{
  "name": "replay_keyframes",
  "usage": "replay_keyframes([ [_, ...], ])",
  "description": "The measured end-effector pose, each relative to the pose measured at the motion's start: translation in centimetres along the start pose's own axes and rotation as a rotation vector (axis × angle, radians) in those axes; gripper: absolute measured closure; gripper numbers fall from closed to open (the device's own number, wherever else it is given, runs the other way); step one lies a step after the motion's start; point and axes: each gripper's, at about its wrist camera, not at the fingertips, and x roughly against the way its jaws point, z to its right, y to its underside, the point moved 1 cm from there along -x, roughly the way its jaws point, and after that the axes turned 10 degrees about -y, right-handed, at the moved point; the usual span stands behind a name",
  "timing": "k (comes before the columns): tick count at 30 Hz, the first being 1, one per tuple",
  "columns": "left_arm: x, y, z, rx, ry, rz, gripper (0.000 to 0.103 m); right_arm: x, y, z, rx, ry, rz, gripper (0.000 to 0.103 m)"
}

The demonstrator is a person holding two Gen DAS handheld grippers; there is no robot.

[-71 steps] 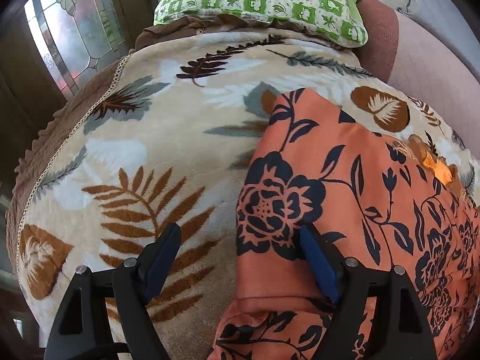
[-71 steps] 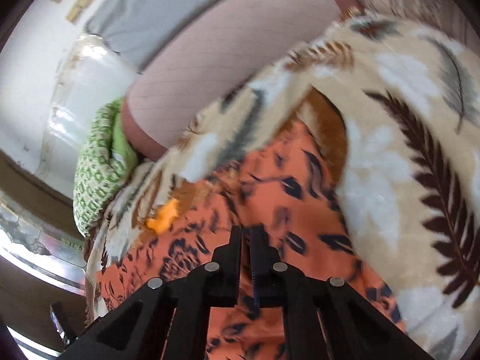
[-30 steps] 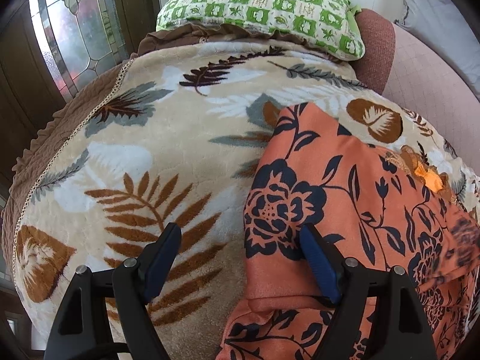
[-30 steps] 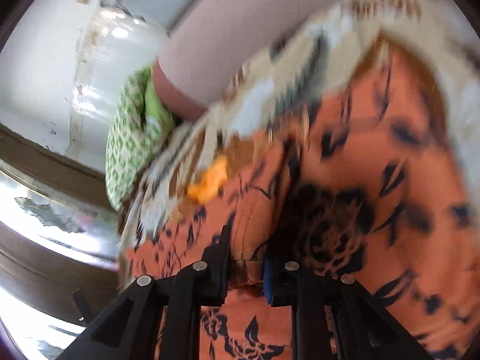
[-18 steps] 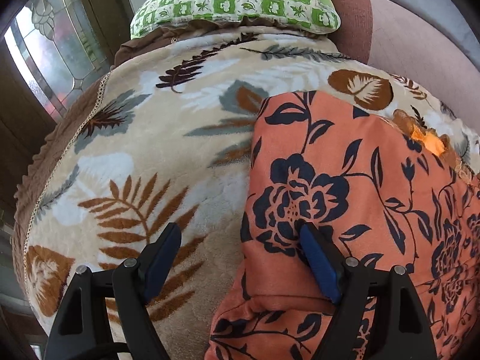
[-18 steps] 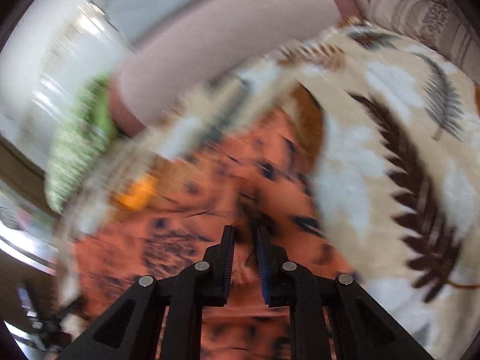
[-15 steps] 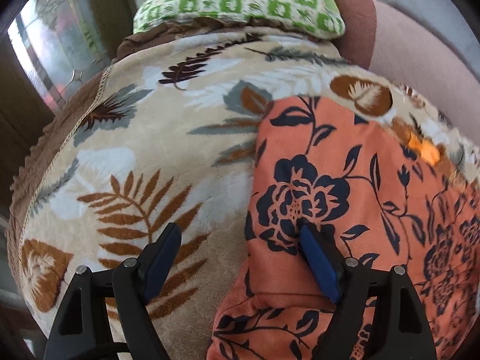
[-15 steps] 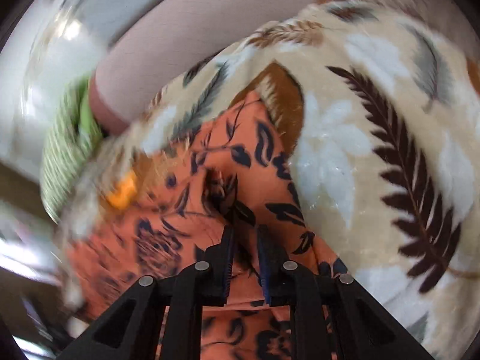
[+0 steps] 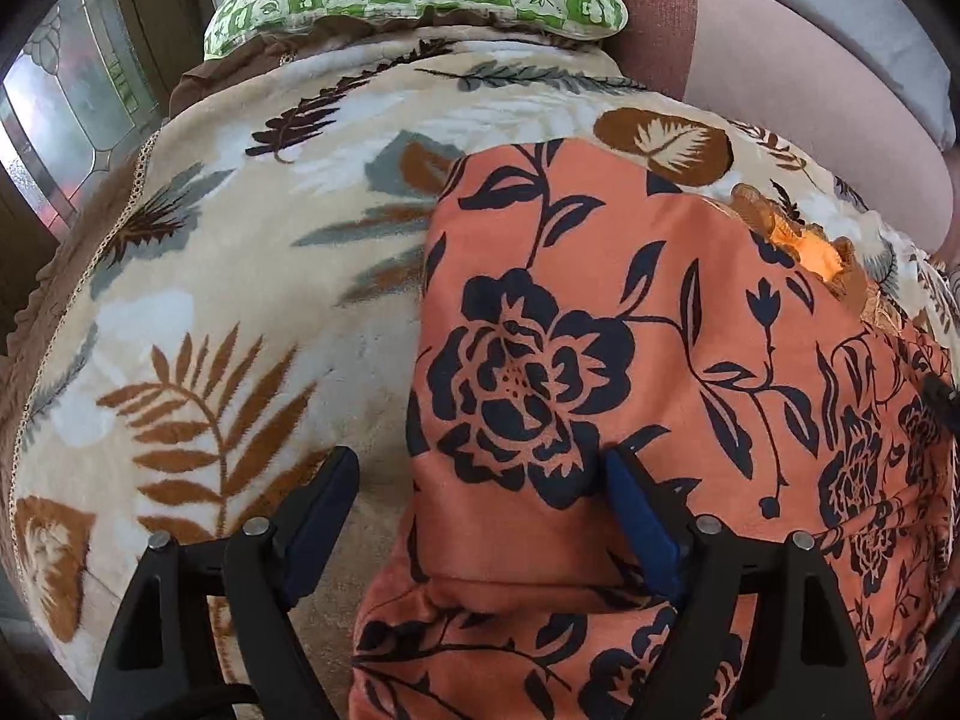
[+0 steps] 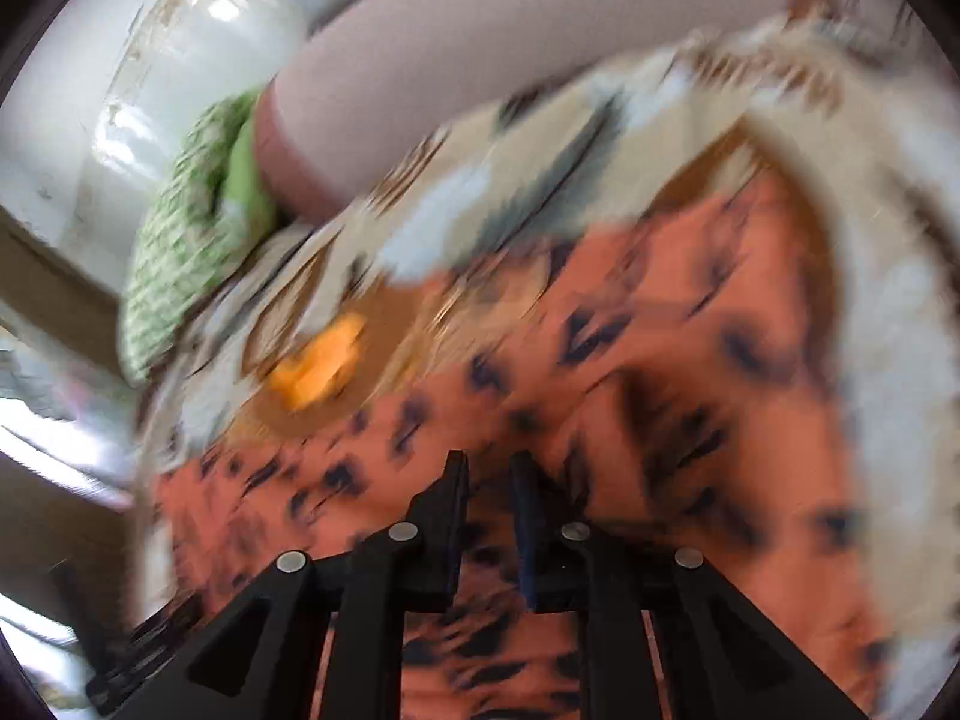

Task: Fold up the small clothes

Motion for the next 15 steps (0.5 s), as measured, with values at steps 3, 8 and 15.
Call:
replay_keyframes([
  [3, 0.1, 0.3, 0.0, -0.024, 0.006, -0.005, 0.018, 2.4, -0.8, 1.5, -0.014, 0.129, 0.123, 0.083],
  [8, 0.2, 0.3, -0.6, -0.018, 0.036, -0.014, 0.018, 3.6, -0.5, 0.1, 0.019, -0.041, 0.072, 0.083],
  [15, -0.5, 1.2, -1.1, -0.070, 0.048, -0.022, 0.008, -0.5, 1.6, -0.5, 0.017, 0.020, -0.054, 0.083],
])
